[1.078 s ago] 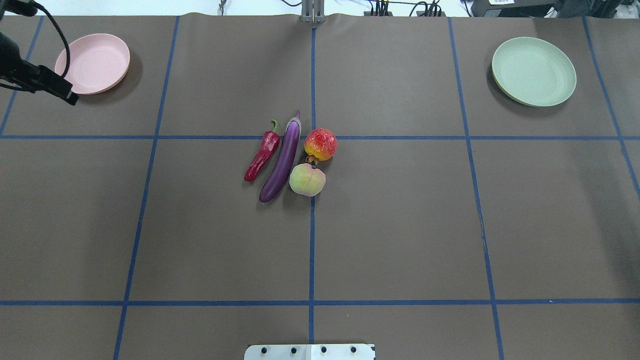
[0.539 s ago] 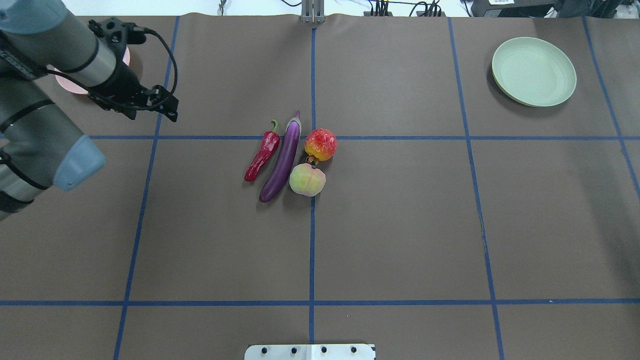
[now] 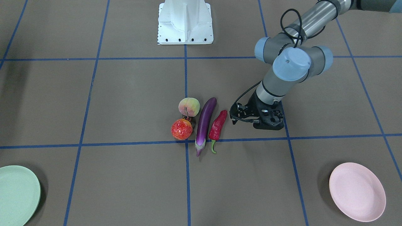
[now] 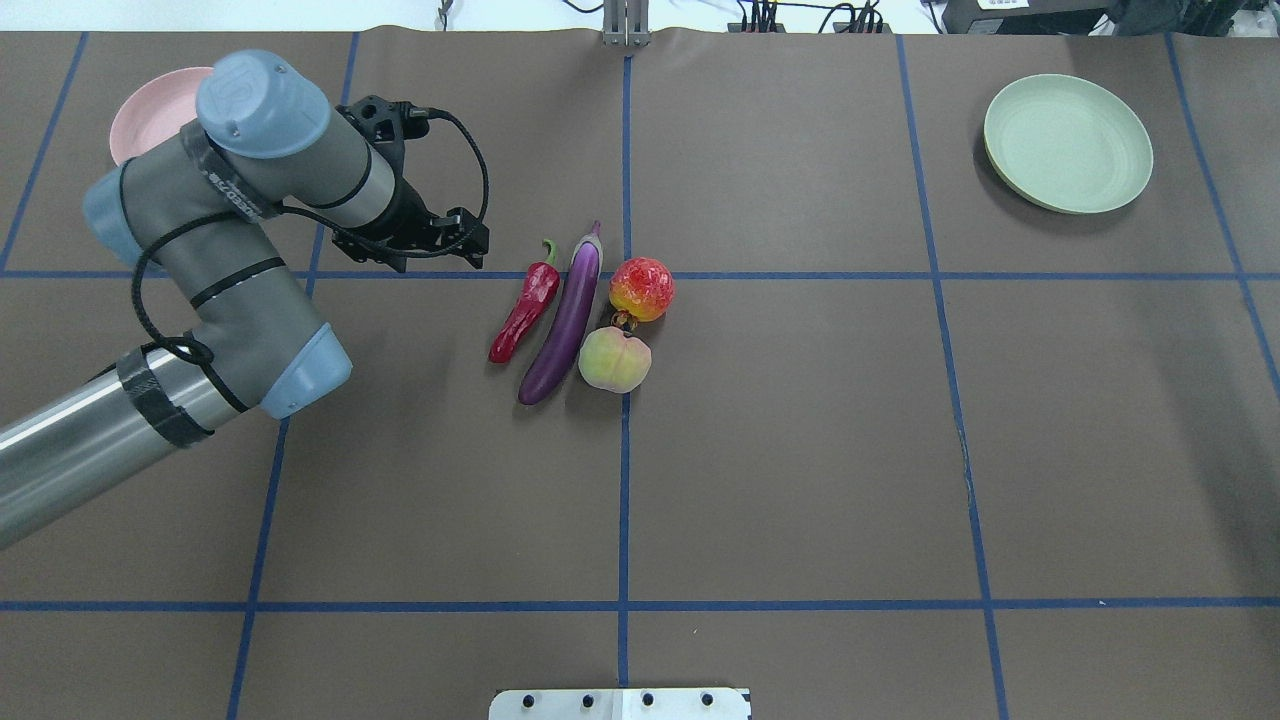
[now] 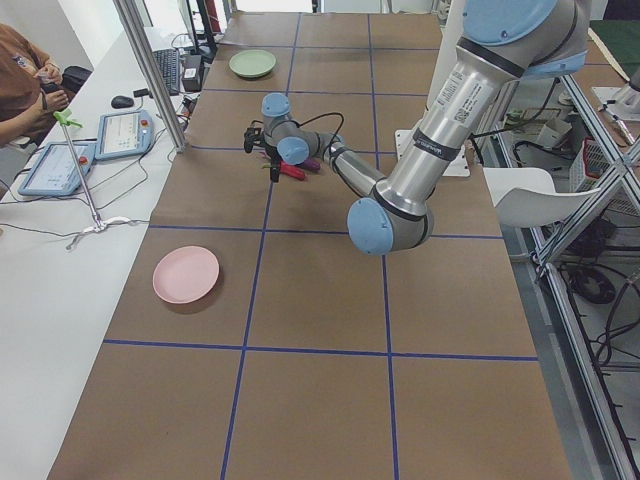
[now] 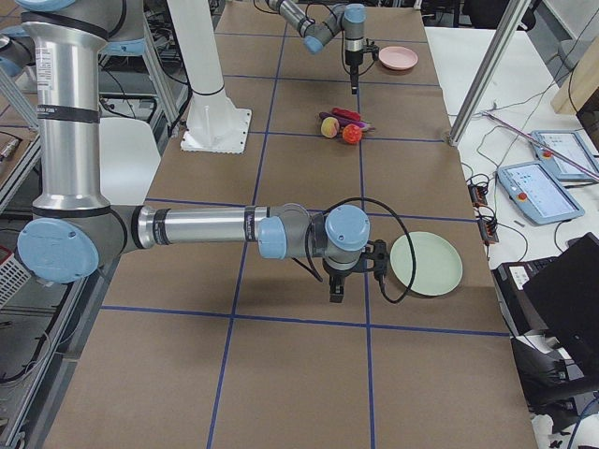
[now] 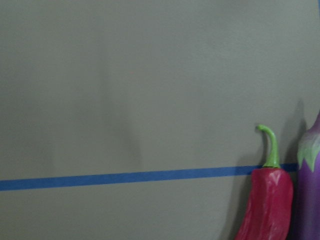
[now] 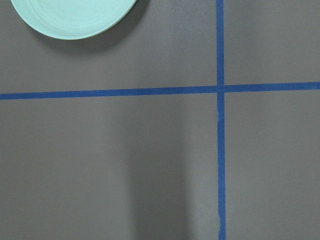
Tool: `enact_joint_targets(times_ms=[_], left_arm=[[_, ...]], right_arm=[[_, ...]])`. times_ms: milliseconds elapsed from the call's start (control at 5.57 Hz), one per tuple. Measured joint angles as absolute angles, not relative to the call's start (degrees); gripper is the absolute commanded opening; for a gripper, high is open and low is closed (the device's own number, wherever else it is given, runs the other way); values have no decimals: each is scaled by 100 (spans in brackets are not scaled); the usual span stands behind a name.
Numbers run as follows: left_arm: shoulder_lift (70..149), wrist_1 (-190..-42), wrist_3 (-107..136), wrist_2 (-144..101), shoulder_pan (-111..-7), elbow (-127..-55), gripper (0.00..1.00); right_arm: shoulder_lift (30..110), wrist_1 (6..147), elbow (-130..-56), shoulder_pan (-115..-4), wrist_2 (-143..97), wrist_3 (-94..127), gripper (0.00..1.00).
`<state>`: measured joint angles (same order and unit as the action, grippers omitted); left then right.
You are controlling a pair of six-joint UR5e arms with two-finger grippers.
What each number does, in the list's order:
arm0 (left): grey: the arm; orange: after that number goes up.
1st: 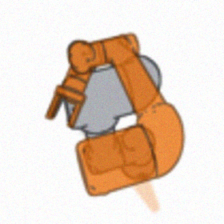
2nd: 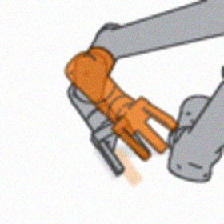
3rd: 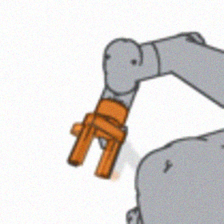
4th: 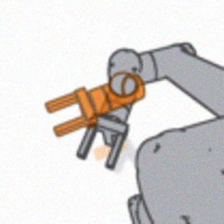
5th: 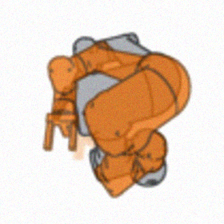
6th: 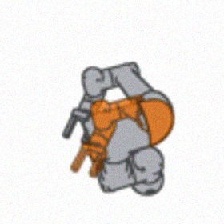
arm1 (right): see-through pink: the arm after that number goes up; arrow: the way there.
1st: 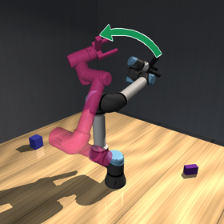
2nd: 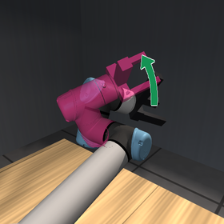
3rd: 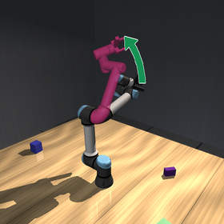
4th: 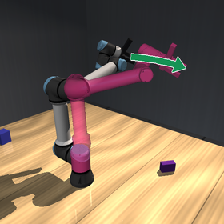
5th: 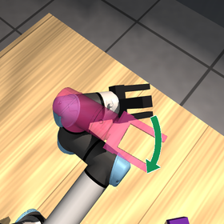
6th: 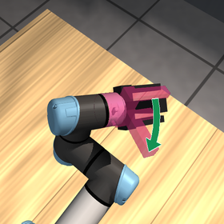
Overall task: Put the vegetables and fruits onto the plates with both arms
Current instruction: 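Reach the left gripper toward the red chili pepper, then grasp the red chili pepper with the left gripper while the right arm reaches in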
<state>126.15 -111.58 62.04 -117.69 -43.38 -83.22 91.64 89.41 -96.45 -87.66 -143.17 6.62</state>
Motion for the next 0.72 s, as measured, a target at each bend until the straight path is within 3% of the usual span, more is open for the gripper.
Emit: enact_joint_targets(times_ms=[718], left_arm=[[12996, -11223, 6273, -11593, -4004, -7818, 88]], right_arm=[[8727, 8938, -9643, -8362, -14319, 1273, 100]])
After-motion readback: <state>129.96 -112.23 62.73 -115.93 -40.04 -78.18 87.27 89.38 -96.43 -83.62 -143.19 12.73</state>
